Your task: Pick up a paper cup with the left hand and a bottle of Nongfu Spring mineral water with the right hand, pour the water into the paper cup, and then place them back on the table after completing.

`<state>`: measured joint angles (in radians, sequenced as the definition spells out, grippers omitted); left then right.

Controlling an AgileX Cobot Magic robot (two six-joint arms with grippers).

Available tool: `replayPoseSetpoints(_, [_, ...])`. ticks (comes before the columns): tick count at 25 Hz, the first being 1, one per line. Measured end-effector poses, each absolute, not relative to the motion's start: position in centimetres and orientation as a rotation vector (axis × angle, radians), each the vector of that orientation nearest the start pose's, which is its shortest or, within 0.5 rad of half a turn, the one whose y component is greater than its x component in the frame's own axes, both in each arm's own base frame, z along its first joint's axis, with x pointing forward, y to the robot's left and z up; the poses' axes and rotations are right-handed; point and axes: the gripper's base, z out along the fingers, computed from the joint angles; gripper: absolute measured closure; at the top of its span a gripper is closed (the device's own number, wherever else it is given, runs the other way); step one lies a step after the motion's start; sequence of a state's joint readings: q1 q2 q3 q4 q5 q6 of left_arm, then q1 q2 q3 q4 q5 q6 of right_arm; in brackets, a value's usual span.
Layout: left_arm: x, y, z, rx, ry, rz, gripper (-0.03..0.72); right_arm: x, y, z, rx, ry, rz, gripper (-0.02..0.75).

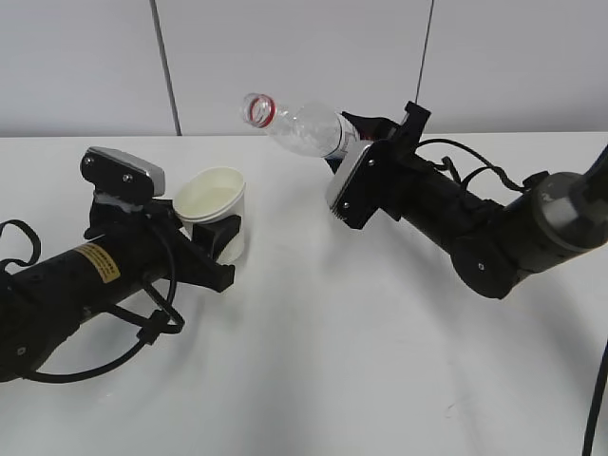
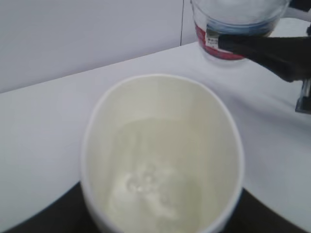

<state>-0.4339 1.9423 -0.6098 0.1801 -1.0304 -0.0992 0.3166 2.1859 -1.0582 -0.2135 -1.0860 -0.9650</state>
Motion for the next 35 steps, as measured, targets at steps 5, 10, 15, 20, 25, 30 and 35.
replayPoseSetpoints(5, [29.0,-15.1,12.2,0.512,1.741,-0.458,0.324,39.4,14.7,11.9,-0.878,1.316,-0.131,0.334])
replayPoseSetpoints(10, [29.1,-15.1,11.9,0.506,1.744,-0.457,0.324,38.7,14.5,11.1,-0.664,1.473,0.125,0.334])
replayPoseSetpoints(15, [29.1,-15.0,9.9,0.489,1.773,-0.458,0.324,38.5,14.5,11.1,-0.561,1.531,0.250,0.334])
replayPoseSetpoints(20, [29.3,-14.8,9.5,0.449,1.778,-0.445,0.326,38.5,14.5,10.8,-0.504,1.582,0.324,0.334])
replayPoseSetpoints(25, [29.5,-14.7,8.9,0.421,1.791,-0.433,0.326,38.4,14.7,10.5,-0.520,1.582,0.339,0.334])
replayPoseSetpoints(30, [30.3,-15.0,8.6,0.419,1.779,-0.434,0.326,38.3,14.7,9.6,-0.526,1.602,0.344,0.334])
replayPoseSetpoints(35, [30.8,-15.3,8.4,0.419,1.772,-0.435,0.326,38.2,14.7,9.1,-0.526,1.598,0.351,0.334])
